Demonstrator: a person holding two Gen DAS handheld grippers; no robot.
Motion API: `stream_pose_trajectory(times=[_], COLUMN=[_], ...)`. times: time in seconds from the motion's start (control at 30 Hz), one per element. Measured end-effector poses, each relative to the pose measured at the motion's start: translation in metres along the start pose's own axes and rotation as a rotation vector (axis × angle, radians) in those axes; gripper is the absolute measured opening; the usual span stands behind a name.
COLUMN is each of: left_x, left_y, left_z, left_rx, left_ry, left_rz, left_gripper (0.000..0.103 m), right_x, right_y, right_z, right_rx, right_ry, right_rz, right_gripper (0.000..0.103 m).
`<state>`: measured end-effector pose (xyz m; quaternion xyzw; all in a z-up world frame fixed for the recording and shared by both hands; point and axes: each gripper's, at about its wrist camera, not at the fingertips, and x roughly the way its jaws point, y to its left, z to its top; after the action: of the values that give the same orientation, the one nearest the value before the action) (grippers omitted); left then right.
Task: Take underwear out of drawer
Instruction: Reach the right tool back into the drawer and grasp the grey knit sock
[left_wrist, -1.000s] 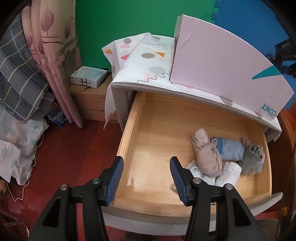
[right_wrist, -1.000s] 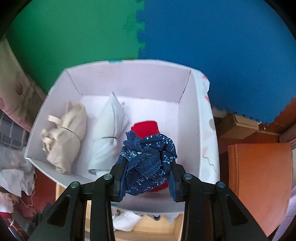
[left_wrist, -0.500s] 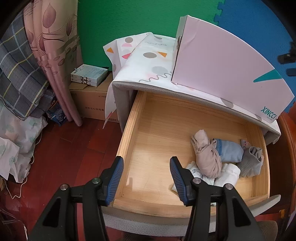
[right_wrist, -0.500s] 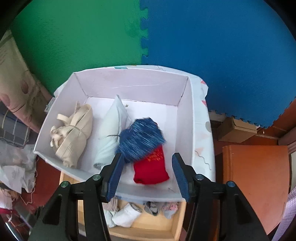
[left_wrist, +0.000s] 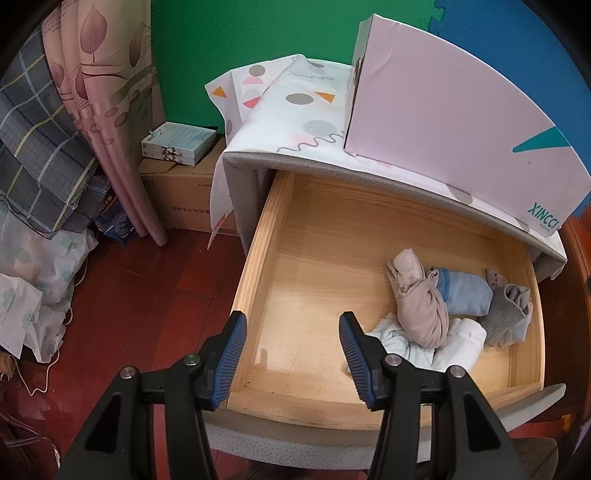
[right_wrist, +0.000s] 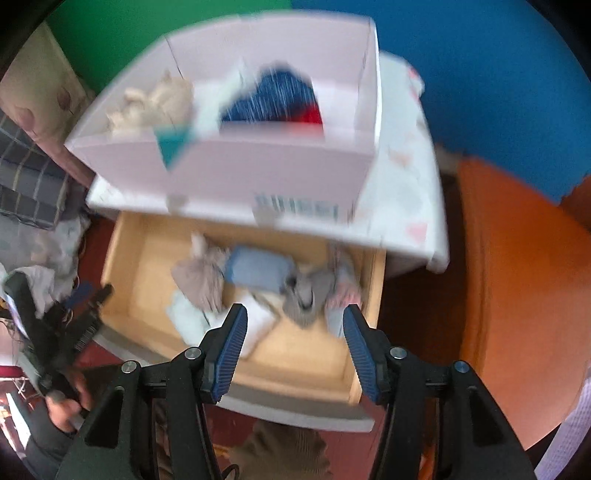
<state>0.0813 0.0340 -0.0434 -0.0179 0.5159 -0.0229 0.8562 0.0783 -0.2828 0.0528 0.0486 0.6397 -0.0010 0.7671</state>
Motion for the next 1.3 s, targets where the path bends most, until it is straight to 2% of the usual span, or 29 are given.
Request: stream_pose_trajectory(times=[0.13,0.33,0.6,0.77,0.9,1.0,1.3], left_x=[0.001,0.003,0.010,0.013,0.014,0.015,0.021], left_y=[0.001,0.001,-0.007,-0.010,-0.011,-0.013,-0.015], left_z=[0.000,0.000,-0.001,-0.001,-0.002,-0.002,-0.004], left_rx=[-0.002,-0.002,0.020,0.026,0.029,0.037,0.061], left_ry=[0.006,0.019,0.054,0.069,0.081,0.088,0.123], left_rz=[-0.003,-0.011,-0.017,-0.019,-0.016,-0.010,-0.017], left_gripper=[0.053,0.053,0.053,0.053,0.053,0.053,0.053], right_x=[0.042,0.095,0.137,0.157,0.168,0.168,0.166], right_y=[-0.004,-0.004,-0.002,-0.002,-0.002,-0.001,0.016], right_z=[-0.008,0.001,0.022,0.022,0.017,0.012,-0.020], right_rx=[0.038,0.063,0.051,0.044,0.035,0.029,0.006], right_ry=[0.048,0.080,0.085,0.101,0.124,0.132,0.227], right_rz=[0.007,-0.011,-0.060,-0.070,-0.068,-0.055,-0.032], right_gripper=[0.050,0.050,0.050,0.047,0.036,0.031,0.028])
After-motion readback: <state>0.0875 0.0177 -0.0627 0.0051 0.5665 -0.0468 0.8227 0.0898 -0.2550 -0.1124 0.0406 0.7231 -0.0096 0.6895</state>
